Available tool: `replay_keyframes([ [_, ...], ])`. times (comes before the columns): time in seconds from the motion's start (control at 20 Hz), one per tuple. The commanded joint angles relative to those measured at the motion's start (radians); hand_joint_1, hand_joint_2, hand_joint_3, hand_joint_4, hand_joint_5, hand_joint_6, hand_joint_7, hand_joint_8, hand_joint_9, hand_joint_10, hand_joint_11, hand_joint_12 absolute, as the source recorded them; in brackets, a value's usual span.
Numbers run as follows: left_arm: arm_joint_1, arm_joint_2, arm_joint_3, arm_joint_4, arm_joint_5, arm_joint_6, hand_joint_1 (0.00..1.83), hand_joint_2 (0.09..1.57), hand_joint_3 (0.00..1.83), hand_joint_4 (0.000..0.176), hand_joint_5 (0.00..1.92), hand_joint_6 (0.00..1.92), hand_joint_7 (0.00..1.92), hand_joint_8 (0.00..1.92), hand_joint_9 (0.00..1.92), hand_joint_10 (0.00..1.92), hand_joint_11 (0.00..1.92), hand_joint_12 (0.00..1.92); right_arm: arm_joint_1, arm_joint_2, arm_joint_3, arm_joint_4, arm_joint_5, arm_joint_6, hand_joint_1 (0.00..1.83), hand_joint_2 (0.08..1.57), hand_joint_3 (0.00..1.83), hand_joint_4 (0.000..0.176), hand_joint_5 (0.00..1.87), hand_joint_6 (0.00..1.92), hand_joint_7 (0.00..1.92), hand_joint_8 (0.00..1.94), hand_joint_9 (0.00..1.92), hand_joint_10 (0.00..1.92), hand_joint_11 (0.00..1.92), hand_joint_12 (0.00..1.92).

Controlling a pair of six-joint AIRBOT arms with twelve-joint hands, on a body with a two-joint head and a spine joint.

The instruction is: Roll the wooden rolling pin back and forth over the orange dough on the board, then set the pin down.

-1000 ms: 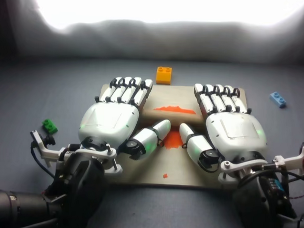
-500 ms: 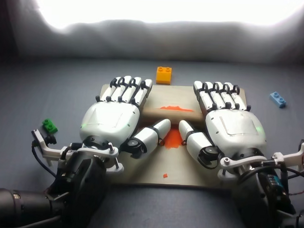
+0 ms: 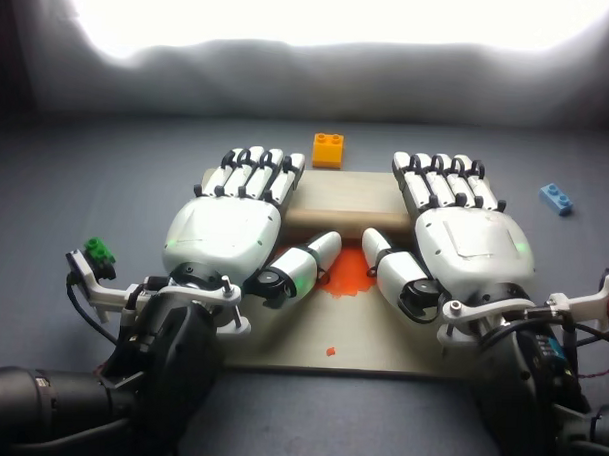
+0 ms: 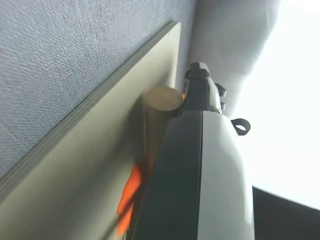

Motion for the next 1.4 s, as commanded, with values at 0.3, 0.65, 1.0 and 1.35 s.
replay_keyframes([
  [0.3,-0.005,-0.008,0.028,-0.003,-0.05,0.018,0.0,1.46,0.01,0.0,0.0,0.0,0.0,0.0,0.0,0.0,0.0,0.0,0.013,0.004,0.017,-0.027,0.063,0.014,0.0,1.48,0.0,0.0,0.01,0.0,0.0,0.0,0.0,0.0,0.0,0.0],
  [0.65,-0.014,-0.015,0.049,-0.003,-0.024,-0.006,0.0,1.47,0.02,0.0,0.0,0.0,0.0,0.0,0.0,0.0,0.0,0.0,0.017,0.003,0.026,-0.019,0.05,0.018,0.0,1.49,0.0,0.0,0.0,0.0,0.0,0.0,0.0,0.0,0.0,0.0],
  [1.0,-0.032,-0.024,0.074,-0.003,-0.006,-0.012,0.0,1.47,0.01,0.0,0.0,0.0,0.0,0.0,0.0,0.0,0.0,0.0,0.019,0.001,0.036,-0.014,0.036,0.025,0.0,1.49,0.0,0.0,0.0,0.0,0.0,0.0,0.0,0.0,0.0,0.0],
  [1.35,-0.035,-0.033,0.091,-0.004,0.008,-0.01,0.0,1.47,0.01,0.0,0.0,0.0,0.0,0.0,0.0,0.0,0.0,0.0,0.021,-0.001,0.051,-0.008,0.018,0.03,0.0,1.49,0.0,0.0,0.0,0.0,0.0,0.0,0.0,0.0,0.0,0.0],
])
